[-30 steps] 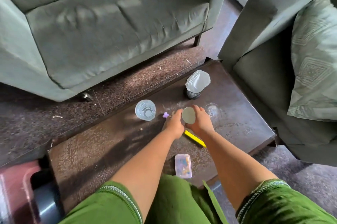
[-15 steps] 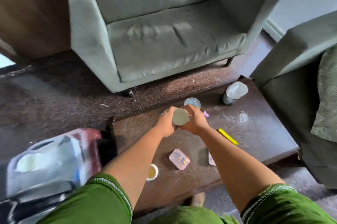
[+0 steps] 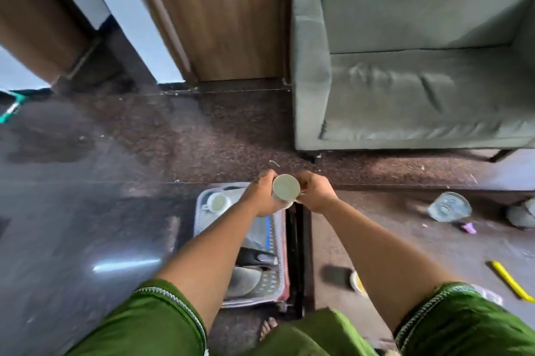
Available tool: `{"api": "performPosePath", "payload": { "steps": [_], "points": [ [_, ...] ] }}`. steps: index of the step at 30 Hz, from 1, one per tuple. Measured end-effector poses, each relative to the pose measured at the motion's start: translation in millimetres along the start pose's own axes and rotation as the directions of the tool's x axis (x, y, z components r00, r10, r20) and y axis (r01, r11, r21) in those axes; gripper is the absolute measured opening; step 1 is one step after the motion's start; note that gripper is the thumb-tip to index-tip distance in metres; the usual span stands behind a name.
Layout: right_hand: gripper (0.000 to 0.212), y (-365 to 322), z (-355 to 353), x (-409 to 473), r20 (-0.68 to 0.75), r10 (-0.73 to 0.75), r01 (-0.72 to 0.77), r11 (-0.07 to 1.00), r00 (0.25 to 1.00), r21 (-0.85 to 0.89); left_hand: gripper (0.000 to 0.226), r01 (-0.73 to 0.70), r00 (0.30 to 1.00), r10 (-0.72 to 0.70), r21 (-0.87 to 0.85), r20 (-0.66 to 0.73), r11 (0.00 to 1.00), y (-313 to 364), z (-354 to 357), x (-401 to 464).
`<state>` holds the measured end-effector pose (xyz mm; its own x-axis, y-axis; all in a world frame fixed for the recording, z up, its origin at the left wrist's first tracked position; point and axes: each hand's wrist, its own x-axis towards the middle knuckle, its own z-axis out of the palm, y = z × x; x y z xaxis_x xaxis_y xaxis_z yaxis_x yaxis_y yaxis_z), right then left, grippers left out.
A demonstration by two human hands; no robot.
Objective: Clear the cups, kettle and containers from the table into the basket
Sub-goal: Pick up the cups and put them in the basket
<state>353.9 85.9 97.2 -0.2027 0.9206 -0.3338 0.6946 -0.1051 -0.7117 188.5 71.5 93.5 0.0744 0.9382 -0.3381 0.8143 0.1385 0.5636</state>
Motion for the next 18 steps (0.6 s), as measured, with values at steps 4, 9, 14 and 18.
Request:
{"api": "performPosePath", "payload": {
  "steps": [4, 9, 14, 18],
  "points": [
    [0.04, -38, 54, 21, 0.052, -0.02, 0.022, 0.999, 0.998, -0.048, 0.058, 0.029, 0.999, -0.029, -0.014, -0.018, 0.999, -63, -30, -11],
    [0.052, -57, 104, 46, 0.07, -0.002, 0.012, 0.989, 0.998, -0.15, 0.066, 0.109, 0.994, -0.109, -0.044, -0.011, 0.993, -115, -38, -2],
    [0.05, -54, 139, 66, 0.105, -0.028, 0.057, 0.956, 0.994, -0.288, 0.073, 0.114, 0.993, -0.113, 0.189, -0.015, 0.975, -157, -30, 17],
    [0.052, -39, 161, 83, 0.111, 0.008, 0.017, 0.974, 0.994, -0.226, 0.07, 0.037, 0.996, 0.011, 0.49, -0.093, 0.871, -176, -21, 37]
  ]
}}
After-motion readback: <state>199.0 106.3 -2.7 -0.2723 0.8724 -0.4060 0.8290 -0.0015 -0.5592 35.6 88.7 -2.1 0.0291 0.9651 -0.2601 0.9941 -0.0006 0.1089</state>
